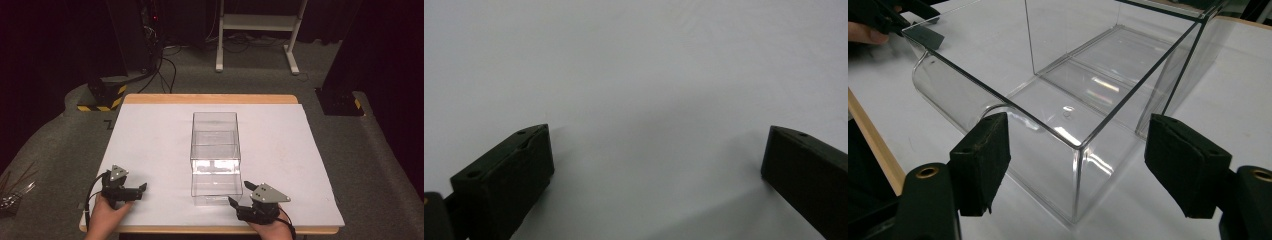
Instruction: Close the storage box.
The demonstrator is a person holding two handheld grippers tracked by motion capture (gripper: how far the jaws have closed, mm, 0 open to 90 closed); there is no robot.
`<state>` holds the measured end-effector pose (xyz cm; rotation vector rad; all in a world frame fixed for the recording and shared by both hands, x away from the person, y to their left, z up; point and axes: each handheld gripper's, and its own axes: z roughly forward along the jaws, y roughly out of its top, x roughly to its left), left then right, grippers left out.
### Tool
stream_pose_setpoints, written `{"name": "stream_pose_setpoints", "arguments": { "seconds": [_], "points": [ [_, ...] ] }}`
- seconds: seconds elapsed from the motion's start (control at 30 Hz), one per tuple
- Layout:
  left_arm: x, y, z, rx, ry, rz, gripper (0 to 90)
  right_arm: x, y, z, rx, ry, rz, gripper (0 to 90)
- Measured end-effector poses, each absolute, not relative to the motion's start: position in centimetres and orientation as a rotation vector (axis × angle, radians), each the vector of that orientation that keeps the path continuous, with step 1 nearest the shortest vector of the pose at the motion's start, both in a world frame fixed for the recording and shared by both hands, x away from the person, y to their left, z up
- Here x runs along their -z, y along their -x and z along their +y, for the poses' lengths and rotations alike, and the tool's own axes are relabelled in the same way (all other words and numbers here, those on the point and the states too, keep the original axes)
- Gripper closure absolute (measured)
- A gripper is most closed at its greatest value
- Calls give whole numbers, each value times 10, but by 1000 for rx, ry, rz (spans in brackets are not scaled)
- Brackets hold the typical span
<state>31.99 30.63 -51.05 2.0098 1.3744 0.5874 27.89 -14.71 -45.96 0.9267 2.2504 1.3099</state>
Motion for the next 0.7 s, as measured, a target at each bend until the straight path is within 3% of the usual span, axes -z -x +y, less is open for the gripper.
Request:
{"name": "stream_pose_setpoints", "arguments": {
  "seconds": [0.7],
  "points": [
    [511, -320, 306, -587, -2009, 1375, 5, 460, -294, -145, -1268, -951, 2256, 266]
  ]
}}
